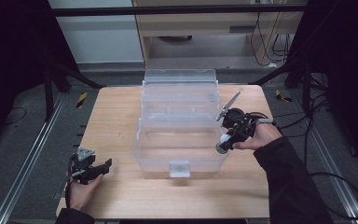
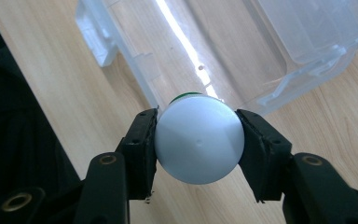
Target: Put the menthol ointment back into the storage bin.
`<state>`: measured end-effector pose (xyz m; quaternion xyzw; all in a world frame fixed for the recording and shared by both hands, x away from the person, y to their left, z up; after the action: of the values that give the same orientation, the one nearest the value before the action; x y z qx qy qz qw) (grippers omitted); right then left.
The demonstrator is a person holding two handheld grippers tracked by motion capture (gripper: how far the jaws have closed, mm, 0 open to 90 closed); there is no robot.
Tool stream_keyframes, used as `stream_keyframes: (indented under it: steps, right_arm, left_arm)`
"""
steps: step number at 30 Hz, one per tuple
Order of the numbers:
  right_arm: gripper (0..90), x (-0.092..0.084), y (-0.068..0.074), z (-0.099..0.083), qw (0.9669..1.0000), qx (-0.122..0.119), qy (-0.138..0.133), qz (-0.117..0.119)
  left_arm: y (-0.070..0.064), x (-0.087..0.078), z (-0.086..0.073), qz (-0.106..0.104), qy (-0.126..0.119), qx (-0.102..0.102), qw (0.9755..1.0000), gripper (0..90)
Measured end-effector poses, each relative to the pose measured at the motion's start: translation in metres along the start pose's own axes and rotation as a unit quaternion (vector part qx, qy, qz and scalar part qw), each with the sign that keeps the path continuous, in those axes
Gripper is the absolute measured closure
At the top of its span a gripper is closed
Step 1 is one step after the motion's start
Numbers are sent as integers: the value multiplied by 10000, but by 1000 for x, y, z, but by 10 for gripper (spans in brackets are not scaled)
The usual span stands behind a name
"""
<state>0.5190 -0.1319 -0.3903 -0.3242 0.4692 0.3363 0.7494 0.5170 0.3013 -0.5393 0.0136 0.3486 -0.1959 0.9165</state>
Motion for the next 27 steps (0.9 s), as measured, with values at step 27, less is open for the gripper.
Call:
stream_keyframes:
  steps: [27]
  right_arm:
    - [504,68,0,-4,9997,-72,224,78]
  left_arm:
    - [0,-1,1,-19,-17,9,10000,298]
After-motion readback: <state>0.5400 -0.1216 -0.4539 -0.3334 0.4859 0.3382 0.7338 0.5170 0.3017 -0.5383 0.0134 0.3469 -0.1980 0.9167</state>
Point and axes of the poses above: each handheld gripper's, and its own axes: x roughly forward along the jaws, z roughly out of its top, y roughly to its left, the point moved 9 cm from there along x, roughly forward along the jaws, and after that the axes turned 10 degrees about -z, right-handed, at the moved point
